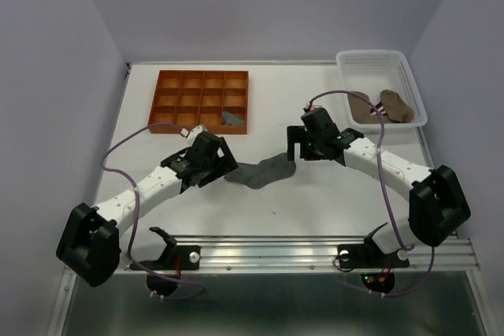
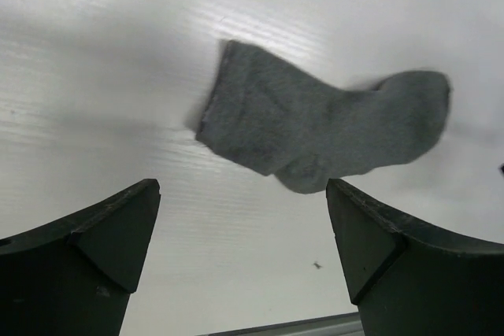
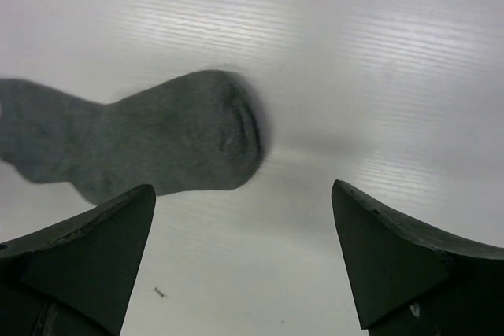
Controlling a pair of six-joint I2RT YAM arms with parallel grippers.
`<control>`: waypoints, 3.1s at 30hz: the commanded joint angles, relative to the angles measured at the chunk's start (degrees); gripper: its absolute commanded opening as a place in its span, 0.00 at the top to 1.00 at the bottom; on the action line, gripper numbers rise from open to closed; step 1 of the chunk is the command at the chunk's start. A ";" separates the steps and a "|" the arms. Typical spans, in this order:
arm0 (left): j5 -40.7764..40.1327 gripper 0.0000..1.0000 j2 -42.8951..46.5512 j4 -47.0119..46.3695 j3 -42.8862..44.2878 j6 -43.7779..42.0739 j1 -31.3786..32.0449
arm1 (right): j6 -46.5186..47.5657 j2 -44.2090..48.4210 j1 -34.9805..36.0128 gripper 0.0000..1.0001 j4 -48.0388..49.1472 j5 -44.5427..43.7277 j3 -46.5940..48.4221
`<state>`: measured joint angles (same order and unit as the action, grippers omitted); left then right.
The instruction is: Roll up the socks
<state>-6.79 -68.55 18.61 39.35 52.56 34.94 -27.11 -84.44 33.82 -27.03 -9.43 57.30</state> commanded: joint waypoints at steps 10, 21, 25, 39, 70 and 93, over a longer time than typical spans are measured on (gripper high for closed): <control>4.84 0.01 -10.36 -11.48 9.25 -7.38 0.39 | 0.14 -5.19 0.10 0.00 13.84 22.18 -1.84; 11.00 0.01 -21.00 -18.00 8.11 -6.77 0.39 | 0.57 -11.35 0.10 0.00 17.53 20.78 -2.01; 11.53 0.01 -22.42 -17.73 6.97 -5.71 0.39 | 1.97 -13.02 0.10 0.00 17.62 18.14 -2.19; 12.68 0.01 -13.55 -18.17 1.34 -1.84 0.48 | 12.68 -18.39 -3.77 0.00 21.40 15.41 0.09; -5.87 0.01 12.04 -6.04 3.89 -11.16 -17.97 | 13.49 11.23 -3.77 0.00 23.60 -1.51 -4.13; -2.80 0.01 9.41 -6.83 -1.03 -7.91 -24.92 | 21.66 -24.80 29.37 0.18 10.41 -11.31 19.94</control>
<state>-11.29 -59.27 14.02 39.24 44.40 10.61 -7.18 -108.40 63.13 -16.45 -16.58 72.29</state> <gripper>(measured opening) 0.986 0.886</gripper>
